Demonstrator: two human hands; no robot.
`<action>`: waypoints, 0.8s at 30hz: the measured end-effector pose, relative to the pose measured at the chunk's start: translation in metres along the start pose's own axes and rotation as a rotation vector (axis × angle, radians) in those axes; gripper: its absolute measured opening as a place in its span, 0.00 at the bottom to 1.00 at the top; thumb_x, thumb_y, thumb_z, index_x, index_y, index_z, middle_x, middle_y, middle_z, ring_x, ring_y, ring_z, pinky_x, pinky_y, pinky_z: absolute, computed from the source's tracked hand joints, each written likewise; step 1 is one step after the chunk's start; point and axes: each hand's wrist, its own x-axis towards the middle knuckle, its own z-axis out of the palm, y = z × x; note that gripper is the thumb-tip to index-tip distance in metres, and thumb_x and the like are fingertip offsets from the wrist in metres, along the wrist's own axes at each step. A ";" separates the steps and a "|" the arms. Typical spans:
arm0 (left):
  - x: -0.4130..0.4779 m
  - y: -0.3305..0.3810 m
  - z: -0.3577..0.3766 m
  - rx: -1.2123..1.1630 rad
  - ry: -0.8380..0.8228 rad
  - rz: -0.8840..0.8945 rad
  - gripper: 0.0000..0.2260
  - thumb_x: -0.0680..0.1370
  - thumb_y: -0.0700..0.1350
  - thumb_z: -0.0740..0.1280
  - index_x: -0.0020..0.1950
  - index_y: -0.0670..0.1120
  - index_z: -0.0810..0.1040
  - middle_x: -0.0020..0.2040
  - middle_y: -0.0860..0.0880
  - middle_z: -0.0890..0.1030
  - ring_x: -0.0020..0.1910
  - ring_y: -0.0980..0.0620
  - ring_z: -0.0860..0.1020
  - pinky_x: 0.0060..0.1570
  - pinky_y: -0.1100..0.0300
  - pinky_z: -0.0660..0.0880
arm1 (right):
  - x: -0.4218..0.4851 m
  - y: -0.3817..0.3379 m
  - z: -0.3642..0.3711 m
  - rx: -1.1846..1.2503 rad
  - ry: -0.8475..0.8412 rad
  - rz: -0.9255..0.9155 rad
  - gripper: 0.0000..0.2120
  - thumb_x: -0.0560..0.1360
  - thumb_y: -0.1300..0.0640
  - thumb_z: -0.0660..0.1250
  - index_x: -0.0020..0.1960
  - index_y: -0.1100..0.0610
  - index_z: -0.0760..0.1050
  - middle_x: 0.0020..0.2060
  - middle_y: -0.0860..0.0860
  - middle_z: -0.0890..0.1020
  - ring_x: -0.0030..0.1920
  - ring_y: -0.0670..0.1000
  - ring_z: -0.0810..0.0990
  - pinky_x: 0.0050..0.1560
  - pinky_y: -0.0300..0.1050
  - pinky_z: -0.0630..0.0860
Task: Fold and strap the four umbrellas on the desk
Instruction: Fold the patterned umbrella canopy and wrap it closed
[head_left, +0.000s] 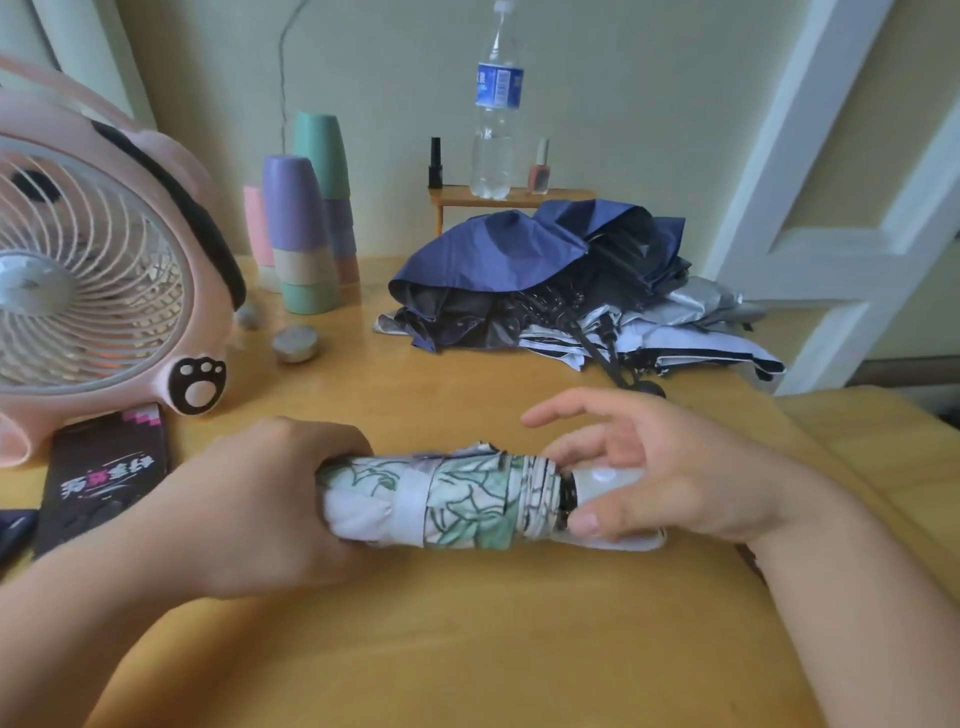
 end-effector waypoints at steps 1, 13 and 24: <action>0.000 0.000 -0.003 -0.050 -0.023 -0.008 0.18 0.56 0.61 0.69 0.43 0.56 0.78 0.35 0.58 0.80 0.31 0.56 0.75 0.28 0.61 0.72 | 0.000 0.001 -0.002 0.087 0.038 -0.028 0.27 0.67 0.61 0.78 0.64 0.49 0.78 0.55 0.54 0.85 0.50 0.54 0.85 0.49 0.50 0.81; 0.010 -0.007 -0.012 -1.563 0.485 0.090 0.14 0.70 0.51 0.79 0.51 0.46 0.82 0.54 0.38 0.81 0.57 0.37 0.80 0.60 0.39 0.76 | 0.015 0.005 0.018 0.426 0.184 -0.116 0.17 0.69 0.42 0.72 0.49 0.53 0.81 0.31 0.60 0.78 0.21 0.50 0.67 0.22 0.36 0.60; 0.008 0.025 0.042 -1.225 0.208 -0.234 0.30 0.70 0.61 0.75 0.69 0.53 0.74 0.56 0.51 0.86 0.55 0.48 0.85 0.62 0.43 0.78 | 0.021 -0.020 0.093 0.148 0.177 -0.018 0.33 0.61 0.41 0.71 0.62 0.22 0.65 0.34 0.43 0.81 0.33 0.43 0.77 0.38 0.35 0.70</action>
